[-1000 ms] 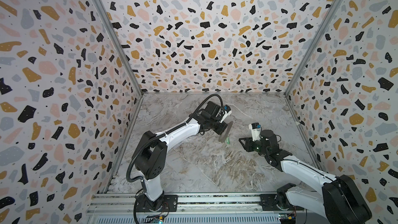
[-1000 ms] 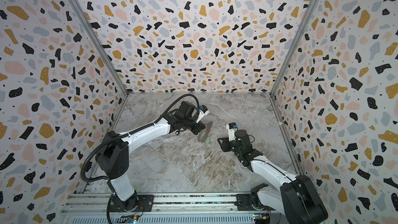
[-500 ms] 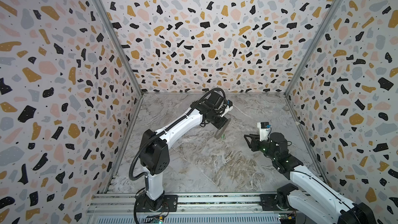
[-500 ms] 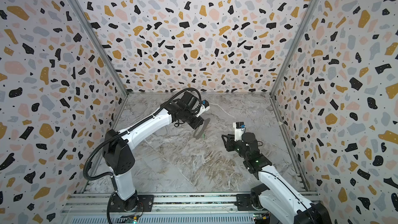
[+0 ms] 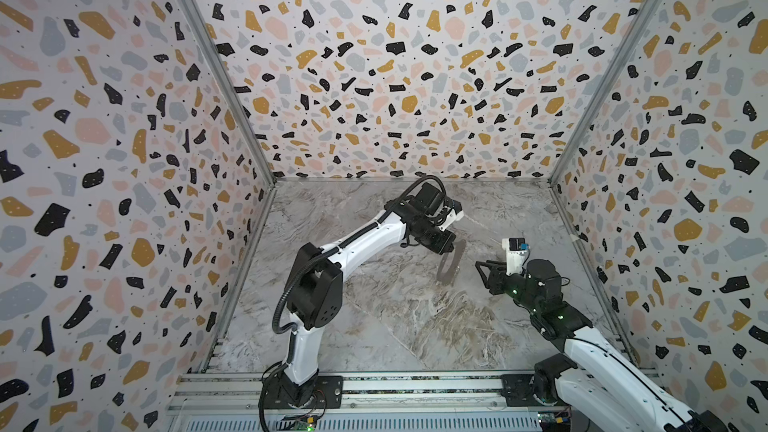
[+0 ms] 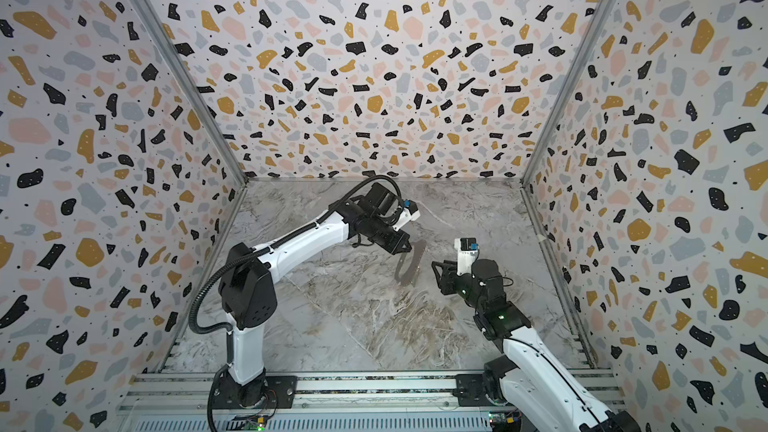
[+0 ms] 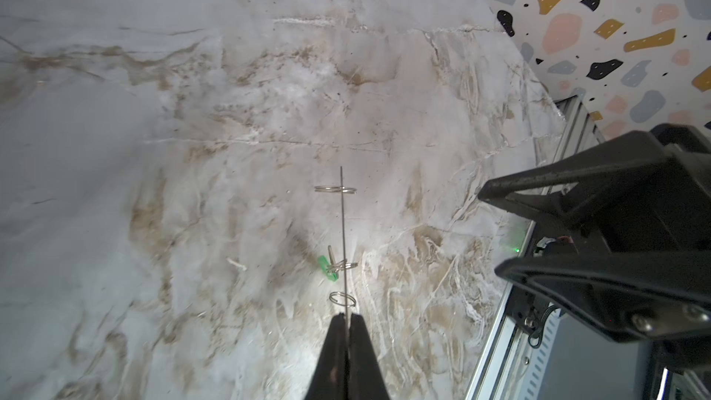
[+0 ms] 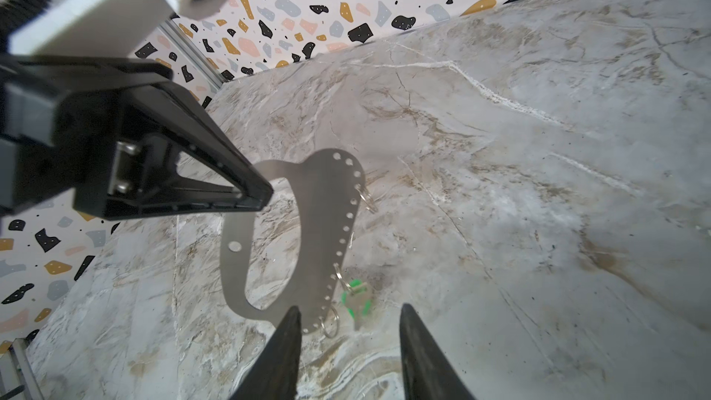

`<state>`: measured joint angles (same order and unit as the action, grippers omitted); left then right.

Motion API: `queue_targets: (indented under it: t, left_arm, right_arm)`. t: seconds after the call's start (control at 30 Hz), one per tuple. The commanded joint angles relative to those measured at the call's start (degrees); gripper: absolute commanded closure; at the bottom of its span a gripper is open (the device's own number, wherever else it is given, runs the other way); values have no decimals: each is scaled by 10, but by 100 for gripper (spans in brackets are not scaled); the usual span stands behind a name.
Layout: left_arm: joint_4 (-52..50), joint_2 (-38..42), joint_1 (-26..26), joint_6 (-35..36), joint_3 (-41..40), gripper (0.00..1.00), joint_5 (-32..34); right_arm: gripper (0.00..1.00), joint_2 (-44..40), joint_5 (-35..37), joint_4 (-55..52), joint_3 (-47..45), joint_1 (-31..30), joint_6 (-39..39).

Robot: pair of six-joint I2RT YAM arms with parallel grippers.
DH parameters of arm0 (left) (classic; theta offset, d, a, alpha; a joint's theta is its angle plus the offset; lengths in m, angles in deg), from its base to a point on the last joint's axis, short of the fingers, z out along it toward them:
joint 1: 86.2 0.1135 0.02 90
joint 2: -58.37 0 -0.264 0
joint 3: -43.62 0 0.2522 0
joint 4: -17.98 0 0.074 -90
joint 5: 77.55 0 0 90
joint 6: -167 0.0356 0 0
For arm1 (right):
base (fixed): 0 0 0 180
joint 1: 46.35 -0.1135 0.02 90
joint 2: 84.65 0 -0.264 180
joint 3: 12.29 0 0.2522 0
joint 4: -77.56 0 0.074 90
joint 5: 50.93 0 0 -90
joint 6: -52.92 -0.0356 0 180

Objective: Attach keys to a key ring
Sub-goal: Place the keyring at the center of the table.

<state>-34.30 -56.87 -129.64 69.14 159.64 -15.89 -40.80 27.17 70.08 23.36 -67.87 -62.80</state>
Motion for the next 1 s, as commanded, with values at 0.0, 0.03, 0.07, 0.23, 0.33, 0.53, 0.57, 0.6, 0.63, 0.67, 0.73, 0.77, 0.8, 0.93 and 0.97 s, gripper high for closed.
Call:
queue_targets:
  t: [0.0,0.03,0.07,0.23,0.33,0.53,0.57,0.6,0.63,0.67,0.73,0.77,0.8,0.93,0.97]
  left_arm:
    - [59,-29,-12,-49,18,100,-51]
    - [66,-39,-12,-53,19,100,-57]
    - [72,-48,-12,-53,18,100,-60]
    - [50,-89,5,-22,12,100,-55]
    - [48,-89,25,-10,-9,100,-50]
    - [26,-80,64,24,-57,100,-54]
    - [19,-79,69,33,-61,100,-58]
    - [11,-80,76,42,-65,100,-61]
    - [1,-82,84,50,-67,100,-61]
    - [-7,-82,91,58,-69,100,-58]
    - [-13,-77,108,65,-82,100,-61]
    - [-12,-72,119,68,-90,100,-73]
    - [-10,-66,129,69,-97,100,-83]
    - [-4,-31,154,73,-116,100,-70]
    - [-2,-24,159,72,-121,100,-67]
  right_arm:
    - [57,-14,5,-16,-1,5,-1]
    - [57,-14,4,-18,-1,6,-1]
    - [57,-14,3,-19,0,7,-1]
    - [57,-16,4,-28,4,8,0]
    - [57,-21,6,-35,4,9,0]
    - [57,-21,5,-28,-3,11,-1]
    - [57,-20,3,-26,-5,12,-2]
    - [57,-18,2,-23,-5,12,-3]
    - [57,-16,0,-22,-6,12,-4]
    - [57,-15,-1,-20,-6,12,-4]
    - [57,-15,-2,-20,-8,12,-4]
    - [57,-16,-3,-20,-9,12,-4]
    - [57,-18,-2,-20,-9,12,-4]
    - [57,-20,-2,-19,-11,15,-4]
    - [57,-19,-3,-17,-11,15,-4]
